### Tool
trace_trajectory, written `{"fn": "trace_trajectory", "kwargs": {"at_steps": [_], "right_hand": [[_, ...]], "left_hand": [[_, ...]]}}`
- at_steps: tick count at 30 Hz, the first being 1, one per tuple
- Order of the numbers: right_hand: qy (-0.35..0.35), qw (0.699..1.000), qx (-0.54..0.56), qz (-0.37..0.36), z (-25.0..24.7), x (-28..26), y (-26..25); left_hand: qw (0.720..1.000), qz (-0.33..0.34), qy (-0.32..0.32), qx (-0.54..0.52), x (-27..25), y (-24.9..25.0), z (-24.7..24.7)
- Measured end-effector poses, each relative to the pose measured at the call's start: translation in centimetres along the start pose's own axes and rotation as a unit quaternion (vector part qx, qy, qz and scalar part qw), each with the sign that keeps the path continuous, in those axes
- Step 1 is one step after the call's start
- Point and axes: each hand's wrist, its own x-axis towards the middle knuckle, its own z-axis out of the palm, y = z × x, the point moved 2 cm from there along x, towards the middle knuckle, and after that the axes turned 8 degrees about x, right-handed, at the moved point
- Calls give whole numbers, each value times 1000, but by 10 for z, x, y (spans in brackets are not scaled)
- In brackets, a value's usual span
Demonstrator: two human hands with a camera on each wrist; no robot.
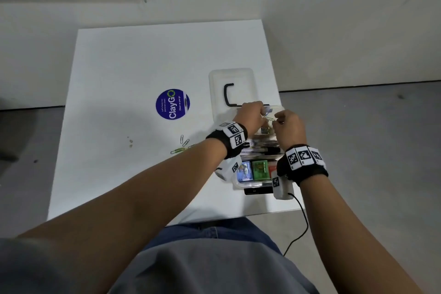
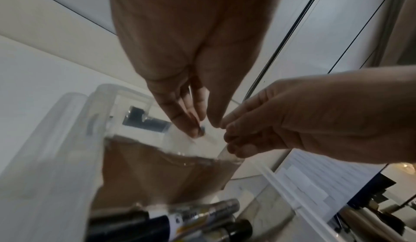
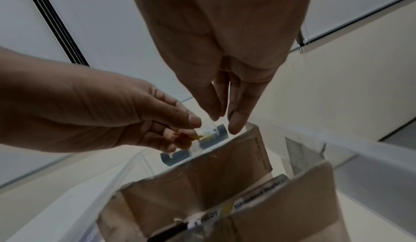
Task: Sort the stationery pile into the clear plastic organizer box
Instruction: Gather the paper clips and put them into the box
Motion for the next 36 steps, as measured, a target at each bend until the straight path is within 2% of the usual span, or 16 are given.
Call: {"fn": "trace_trajectory", "kwargs": {"at_steps": [2,5,7,9,11,14,16,18,24,30,36], "right_hand": [[8,1000,-10,-24,-1,-4,-6],[8,997,13,-82,7,-17,-27],[-15,993,46,-112,24,-33,-49],[-73,986,59,-138,52,-52,-70],[-163,975,34,-145,91,-76,-81],[-293,950,-80,-71,145,-105,-72],[-321,935,-147,4,166,-116,-53],[-301,937,-174,47,181,-120,-35],[-254,957,-139,5,218,-114,-25],[-240,958,-136,-73,220,-100,-31],[-261,939,-208,-87,218,-90,-37]], "left_hand": [[1000,10,-7,-13,-1,-5,-8],[998,3,34,-59,-10,-29,-37],[995,-15,73,-61,-20,-59,-58],[993,-42,103,-33,-33,-99,-69],[994,-82,71,2,-49,-144,-70],[981,-148,-63,111,-78,-205,-58],[966,-186,-105,149,-95,-231,-48],[962,-196,-110,157,-108,-244,-37],[982,-99,-47,152,-105,-232,-6],[990,-26,-16,140,-95,-232,1],[981,24,-50,188,-88,-233,-2]]}}
